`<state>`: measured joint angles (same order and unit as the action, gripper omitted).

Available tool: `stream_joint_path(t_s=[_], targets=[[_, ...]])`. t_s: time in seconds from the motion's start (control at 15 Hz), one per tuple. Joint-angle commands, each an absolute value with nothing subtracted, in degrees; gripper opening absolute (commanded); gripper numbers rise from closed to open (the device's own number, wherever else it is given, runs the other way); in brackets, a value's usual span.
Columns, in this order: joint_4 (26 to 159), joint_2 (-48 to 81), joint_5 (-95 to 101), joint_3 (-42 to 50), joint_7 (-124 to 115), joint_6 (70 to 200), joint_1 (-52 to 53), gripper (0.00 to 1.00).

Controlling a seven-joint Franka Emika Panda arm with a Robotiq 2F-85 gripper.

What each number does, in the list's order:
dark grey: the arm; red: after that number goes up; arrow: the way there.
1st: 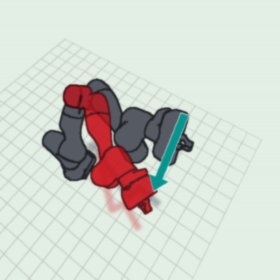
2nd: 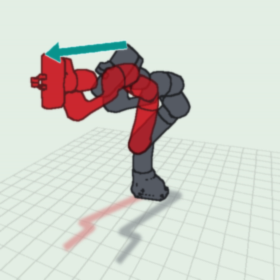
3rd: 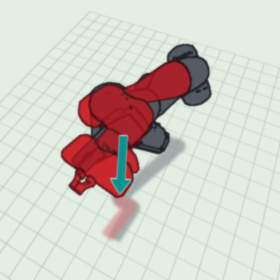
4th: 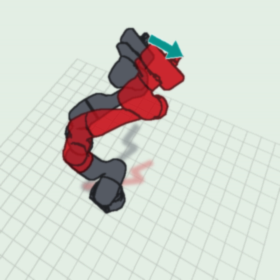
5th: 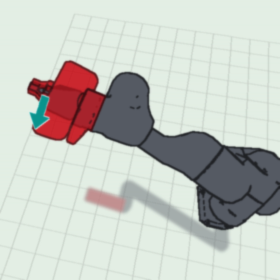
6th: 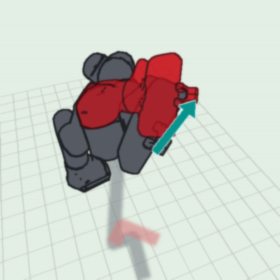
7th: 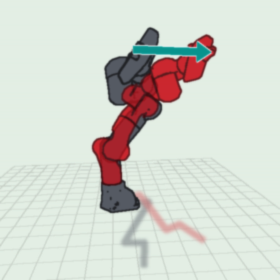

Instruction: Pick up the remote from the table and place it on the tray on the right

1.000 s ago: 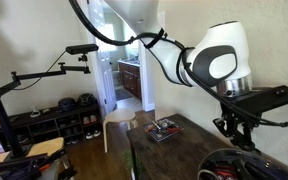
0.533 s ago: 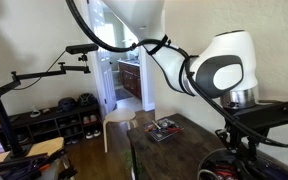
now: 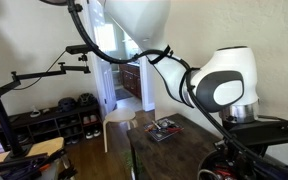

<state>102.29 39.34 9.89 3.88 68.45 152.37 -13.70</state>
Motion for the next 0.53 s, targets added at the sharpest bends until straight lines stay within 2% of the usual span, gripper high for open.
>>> stream_joint_path(t_s=[0.0,0.33,0.47], targets=[[104.0,37.8,11.6,4.8,65.6,153.0,-13.3,0.69],[106.2,33.9,12.8,6.1,61.1,150.8,-11.9,1.0],[106.8,32.0,12.1,5.6,59.5,149.0,-12.2,1.0]])
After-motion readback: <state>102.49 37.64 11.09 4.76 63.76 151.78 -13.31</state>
